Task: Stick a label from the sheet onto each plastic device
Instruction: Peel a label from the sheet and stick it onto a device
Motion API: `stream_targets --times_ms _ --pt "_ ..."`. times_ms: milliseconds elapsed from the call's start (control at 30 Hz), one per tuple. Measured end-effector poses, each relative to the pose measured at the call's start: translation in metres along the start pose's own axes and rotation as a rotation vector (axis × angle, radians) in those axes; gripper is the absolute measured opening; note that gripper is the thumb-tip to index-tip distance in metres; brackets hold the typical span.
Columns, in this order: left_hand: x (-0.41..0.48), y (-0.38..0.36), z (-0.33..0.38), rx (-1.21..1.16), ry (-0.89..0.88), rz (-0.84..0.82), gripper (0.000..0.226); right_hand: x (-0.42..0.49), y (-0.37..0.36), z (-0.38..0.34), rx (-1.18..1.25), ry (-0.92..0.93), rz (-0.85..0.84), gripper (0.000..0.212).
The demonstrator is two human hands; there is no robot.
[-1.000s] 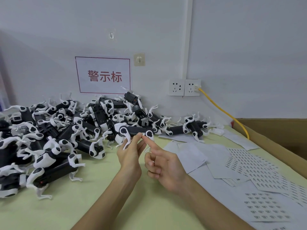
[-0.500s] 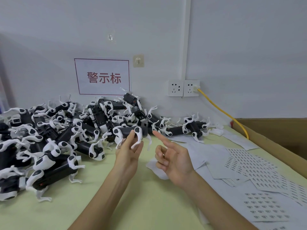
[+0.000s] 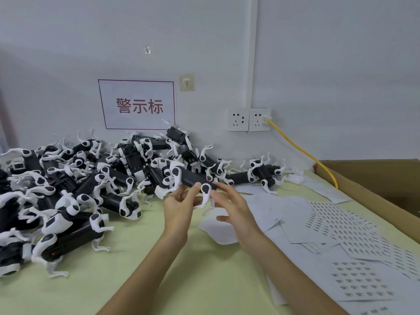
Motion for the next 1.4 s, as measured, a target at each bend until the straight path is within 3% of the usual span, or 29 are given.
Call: stream_targets --times_ms 67,167,300,367,467,567,667,733,800,867,967,1200,1300,1400 --pt "-0.002 -0.002 0.001 0.047 -0.074 -0.012 0.013 0.001 0.0 -0.001 -0.028 0.001 0.01 0.016" --pt "-0.004 -0.004 0.001 0.11 -0.124 -0.082 0.014 0.003 0.004 -0.002 -0.029 0.032 -0.01 0.029" --pt "-0.004 -0.005 -0.003 0.285 -0.129 -0.158 0.034 0.009 0.015 -0.007 -0.032 0.009 0.039 0.027" --pt "-0.004 -0.005 -0.006 0.409 -0.112 -0.222 0.041 0.014 0.03 -0.01 0.079 -0.105 0.116 0.027" --pt "-0.01 -0.007 -0.013 0.738 -0.232 -0.407 0.036 0.018 0.056 -0.013 0.425 -0.291 0.241 0.03" --pt "-0.015 -0.012 -0.017 0.9 -0.338 -0.471 0.029 0.02 0.093 -0.019 0.801 -0.207 0.387 0.037" --pt "-0.009 -0.009 -0.019 1.041 -0.452 -0.382 0.026 0.015 0.141 -0.03 1.04 0.097 0.513 0.042" --pt "-0.001 -0.001 -0.016 1.03 -0.432 -0.239 0.037 0.007 0.169 -0.032 1.097 0.227 0.615 0.057" --pt "0.008 0.01 -0.011 1.034 -0.405 -0.052 0.046 0.002 0.183 -0.028 1.083 0.217 0.758 0.067" --pt "0.017 0.023 -0.008 1.134 -0.392 0.131 0.048 0.001 0.179 -0.023 1.053 0.143 0.852 0.057" --pt "0.03 0.04 -0.009 1.191 -0.324 0.217 0.046 0.007 0.157 -0.022 1.031 0.044 0.765 0.04" --pt "0.044 0.057 -0.031 1.253 -0.071 0.045 0.043 0.019 0.128 -0.024 0.816 0.013 0.577 0.028" --pt "0.046 0.059 -0.029 1.197 -0.102 0.031 0.038 0.02 0.126 -0.023 0.804 -0.005 0.569 0.026" --pt "0.045 0.058 -0.023 1.104 -0.16 -0.003 0.048 0.021 0.126 -0.021 0.76 -0.034 0.568 0.024"
Point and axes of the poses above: each hand's wrist, its own x-axis towards the middle knuckle, its own y-axis out of the back of the hand, z = x × y, the point moved 2 cm from there along x, towards the middle knuckle, and after that the axes turned 2 degrees about x, right-handed, at the moved point
